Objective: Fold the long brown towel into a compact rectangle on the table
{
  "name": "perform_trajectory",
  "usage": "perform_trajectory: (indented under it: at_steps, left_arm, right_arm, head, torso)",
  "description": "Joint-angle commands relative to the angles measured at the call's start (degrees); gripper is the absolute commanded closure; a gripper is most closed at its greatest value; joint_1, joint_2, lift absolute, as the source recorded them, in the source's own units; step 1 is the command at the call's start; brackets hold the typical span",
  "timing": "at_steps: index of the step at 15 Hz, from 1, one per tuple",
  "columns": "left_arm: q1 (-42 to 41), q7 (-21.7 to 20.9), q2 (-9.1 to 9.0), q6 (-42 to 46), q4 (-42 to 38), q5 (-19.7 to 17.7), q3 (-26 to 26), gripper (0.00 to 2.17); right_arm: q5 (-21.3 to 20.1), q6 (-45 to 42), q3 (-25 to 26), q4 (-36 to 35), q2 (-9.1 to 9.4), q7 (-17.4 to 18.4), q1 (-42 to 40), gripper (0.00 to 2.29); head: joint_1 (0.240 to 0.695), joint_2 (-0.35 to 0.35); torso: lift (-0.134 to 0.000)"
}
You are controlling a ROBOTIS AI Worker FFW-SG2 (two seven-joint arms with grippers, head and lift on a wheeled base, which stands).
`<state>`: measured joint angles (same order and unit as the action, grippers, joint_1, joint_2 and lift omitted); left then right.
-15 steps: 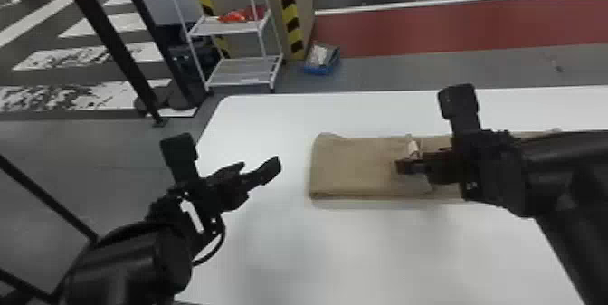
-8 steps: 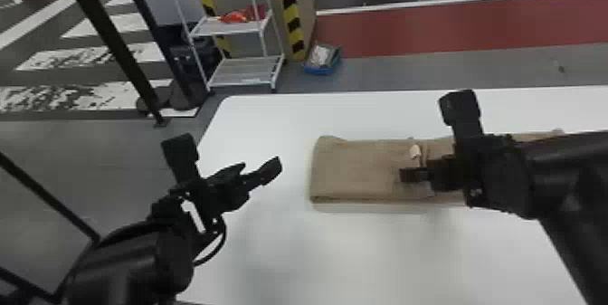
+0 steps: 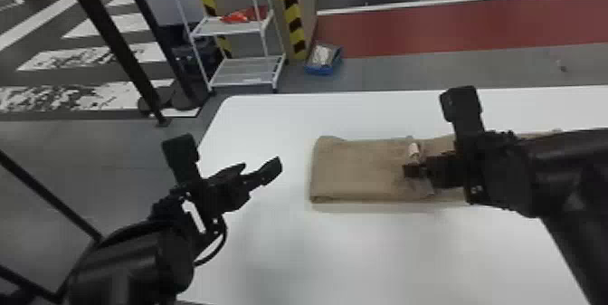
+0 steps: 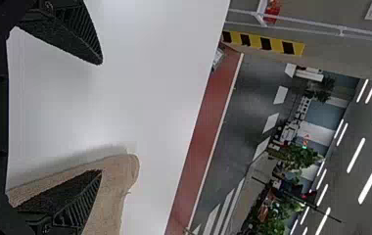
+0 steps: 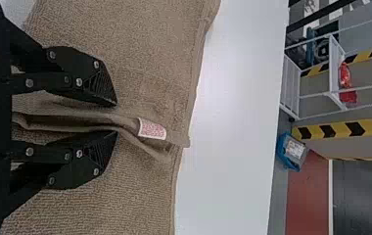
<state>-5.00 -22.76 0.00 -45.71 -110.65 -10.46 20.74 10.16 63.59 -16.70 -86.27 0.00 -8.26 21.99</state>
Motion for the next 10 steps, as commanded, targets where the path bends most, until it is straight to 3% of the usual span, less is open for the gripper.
perform_trajectory:
  at_steps: [1,4,5,9,10]
  left_arm:
    - [-0.01,-0.09,-0.15,0.05,0.0,0.0,0.0,0.09]
    - [-0.01,-0.09,-0.15,-0.13,0.0,0.0,0.09,0.09]
    - [-0.09,-0.09,-0.15,-0.13,0.0,0.0,0.18,0.09]
    - [-0.09,-0.35,-0.15,-0.13,0.0,0.0,0.44,0.09]
    - [-0.09,-0.44,-0.15,0.05,-0.09,0.0,0.44,0.09]
  right_arm:
    - [-0.14,0.0,0.0,-0.21,0.05,0.0,0.07,0.82]
    - [-0.23,0.35,-0.09,-0.56,0.05,0.0,0.16,0.82]
    - [-0.23,0.53,-0.09,-0.56,0.05,0.0,0.24,1.02]
    - [-0.23,1.06,-0.18,-0.74,0.05,0.0,0.33,1.06]
    - [-0.23,1.23,-0.18,-1.18,0.05,0.0,0.33,1.21]
  head:
    - [0.695,0.268]
    - [0.695,0.268]
    - [0.695,0.268]
    - [0.695,0.27]
    - [0.695,0.27]
  torso:
    - [-0.123]
    - [-0.123]
    - [-0.123]
    - [-0.123]
    - [-0.123]
